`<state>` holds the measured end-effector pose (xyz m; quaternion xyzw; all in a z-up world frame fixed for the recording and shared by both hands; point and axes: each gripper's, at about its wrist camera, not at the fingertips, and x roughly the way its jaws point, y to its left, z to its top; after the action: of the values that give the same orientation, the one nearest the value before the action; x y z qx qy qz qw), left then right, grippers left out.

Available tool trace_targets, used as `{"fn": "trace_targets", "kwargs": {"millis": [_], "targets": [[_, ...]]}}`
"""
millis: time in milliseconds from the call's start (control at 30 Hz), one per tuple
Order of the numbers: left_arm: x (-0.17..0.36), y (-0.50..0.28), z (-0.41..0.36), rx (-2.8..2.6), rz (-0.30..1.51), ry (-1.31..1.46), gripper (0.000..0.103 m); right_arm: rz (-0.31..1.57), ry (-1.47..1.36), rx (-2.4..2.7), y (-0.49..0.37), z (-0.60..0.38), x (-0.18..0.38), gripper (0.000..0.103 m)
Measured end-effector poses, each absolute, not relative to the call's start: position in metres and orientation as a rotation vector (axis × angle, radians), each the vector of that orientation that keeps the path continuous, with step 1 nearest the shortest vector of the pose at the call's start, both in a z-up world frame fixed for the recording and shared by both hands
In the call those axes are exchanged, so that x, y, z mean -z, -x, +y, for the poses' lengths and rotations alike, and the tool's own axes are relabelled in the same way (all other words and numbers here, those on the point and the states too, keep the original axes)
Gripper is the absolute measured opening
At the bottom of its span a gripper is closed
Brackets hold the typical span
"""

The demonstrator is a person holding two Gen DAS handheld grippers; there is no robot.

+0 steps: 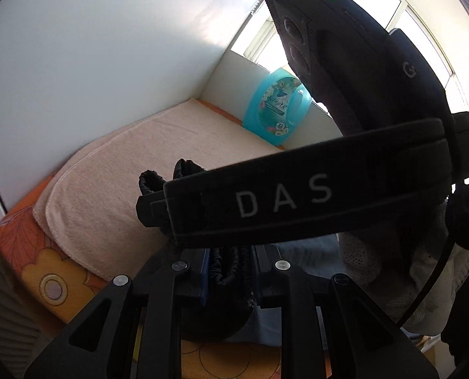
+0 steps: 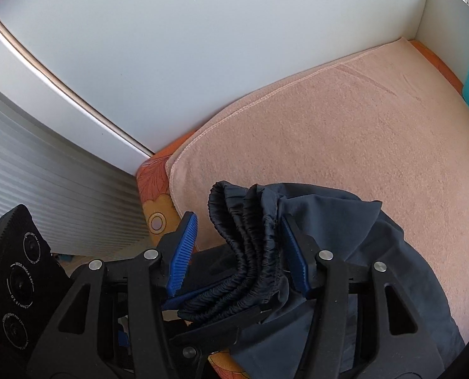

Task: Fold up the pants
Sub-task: 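Lift the gathered waistband and cuffs with both grippers, then open the left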

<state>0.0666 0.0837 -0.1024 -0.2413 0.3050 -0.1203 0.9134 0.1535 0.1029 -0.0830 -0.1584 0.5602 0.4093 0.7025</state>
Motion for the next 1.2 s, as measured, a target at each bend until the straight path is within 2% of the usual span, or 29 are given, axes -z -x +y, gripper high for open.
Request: {"fn": "trace_targets", "kwargs": {"millis": [33, 67, 167, 300, 467, 700, 1000, 1133, 1200], "targets": [[0.102, -0.066, 0.084, 0.250, 0.627, 0.499, 0.019, 1.253, 0.338, -0.902, -0.154, 0.094, 0.083, 0.031], [0.102, -0.066, 0.084, 0.253, 0.628, 0.501, 0.019, 1.257, 0.317, -0.898, -0.157, 0.090, 0.084, 0.025], [0.099, -0.066, 0.081, 0.266, 0.620, 0.500, 0.018, 1.257, 0.242, -0.905, -0.165, 0.073, 0.074, 0.019], [0.074, -0.067, 0.077, 0.307, 0.579, 0.478, 0.018, 1.186, 0.169, -0.921, -0.162, 0.050, 0.031, 0.018], [0.017, -0.079, 0.061, 0.393, 0.514, 0.422, 0.018, 1.056, 0.046, -0.931, -0.163, 0.007, -0.032, 0.018], [-0.048, -0.090, 0.006, 0.543, 0.451, 0.325, 0.019, 0.912, -0.087, -0.875, -0.156, -0.082, -0.100, 0.018], [-0.073, -0.090, -0.106, 0.787, 0.498, 0.245, 0.019, 0.827, -0.214, -0.701, -0.128, -0.231, -0.123, 0.018], [-0.077, -0.080, -0.163, 0.925, 0.563, 0.192, 0.028, 0.818, -0.268, -0.589, -0.117, -0.306, -0.114, 0.017], [-0.076, -0.071, -0.182, 0.974, 0.562, 0.155, 0.028, 0.819, -0.297, -0.535, -0.109, -0.343, -0.106, 0.017]]}}
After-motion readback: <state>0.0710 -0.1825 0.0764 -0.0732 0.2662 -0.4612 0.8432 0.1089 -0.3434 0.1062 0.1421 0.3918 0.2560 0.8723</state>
